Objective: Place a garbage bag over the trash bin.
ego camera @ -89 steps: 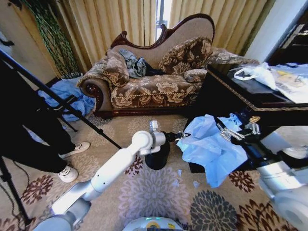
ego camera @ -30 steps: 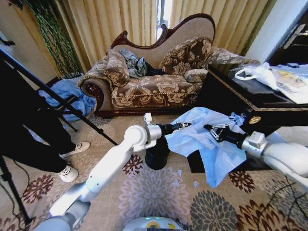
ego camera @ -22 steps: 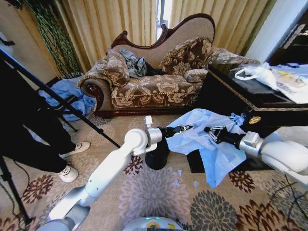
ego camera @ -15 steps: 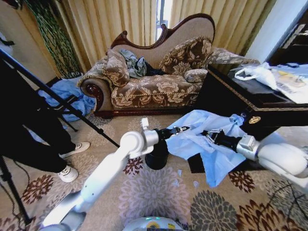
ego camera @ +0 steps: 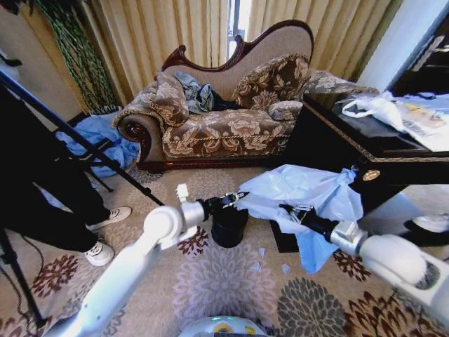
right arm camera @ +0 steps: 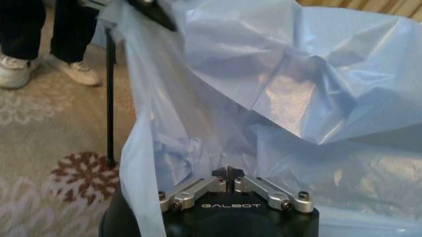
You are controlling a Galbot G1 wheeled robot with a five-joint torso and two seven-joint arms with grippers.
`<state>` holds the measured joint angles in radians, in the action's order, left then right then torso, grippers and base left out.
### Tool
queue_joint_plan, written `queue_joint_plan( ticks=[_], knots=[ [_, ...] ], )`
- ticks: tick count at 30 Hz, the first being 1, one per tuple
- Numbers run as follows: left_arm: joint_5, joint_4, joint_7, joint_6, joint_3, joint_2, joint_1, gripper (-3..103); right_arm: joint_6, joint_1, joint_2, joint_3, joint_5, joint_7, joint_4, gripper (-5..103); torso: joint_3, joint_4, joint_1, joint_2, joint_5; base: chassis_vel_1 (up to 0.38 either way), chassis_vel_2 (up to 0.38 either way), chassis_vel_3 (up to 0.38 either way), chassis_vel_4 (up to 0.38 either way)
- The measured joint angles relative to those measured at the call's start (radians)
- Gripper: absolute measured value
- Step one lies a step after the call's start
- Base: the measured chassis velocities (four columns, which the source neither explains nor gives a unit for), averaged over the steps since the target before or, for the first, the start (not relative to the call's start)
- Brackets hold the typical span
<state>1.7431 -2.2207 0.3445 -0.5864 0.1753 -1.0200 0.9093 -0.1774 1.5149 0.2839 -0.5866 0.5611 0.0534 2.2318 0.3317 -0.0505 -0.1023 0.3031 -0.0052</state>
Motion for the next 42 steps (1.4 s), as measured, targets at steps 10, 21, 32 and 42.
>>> queue_joint_plan(
  ticks=[10,21,32,42],
  knots=[
    [-0.016,-0.064,-0.018,0.001,0.136,0.01,0.166,0,-0.025,-0.167,0.065,0.194,-0.016,-0.027,-0.006,0,0.0,0.0001,0.0,0.0,0.0003,0.0,0.0,0.0,0.0],
    [-0.034,0.028,-0.032,0.0,0.05,-0.013,0.034,0,-0.061,-0.205,0.14,0.337,0.036,-0.048,0.084,0,0.0,-0.0002,0.0,0.0,0.0002,0.0,0.0,0.0,0.0],
    [-0.003,0.008,-0.024,-0.013,-0.013,0.092,0.005,0,-0.033,-0.24,0.37,0.429,-0.036,-0.074,-0.026,0,0.0,0.0003,0.0,0.0,0.0002,0.0,0.0,0.0,0.0],
    [0.036,0.023,-0.035,-0.016,-0.053,0.172,-0.053,0,0.03,-0.218,0.461,0.435,0.086,-0.094,-0.003,0,0.0,0.0,0.0,0.0,-0.0001,0.0,0.0,0.0,0.0]
  ],
)
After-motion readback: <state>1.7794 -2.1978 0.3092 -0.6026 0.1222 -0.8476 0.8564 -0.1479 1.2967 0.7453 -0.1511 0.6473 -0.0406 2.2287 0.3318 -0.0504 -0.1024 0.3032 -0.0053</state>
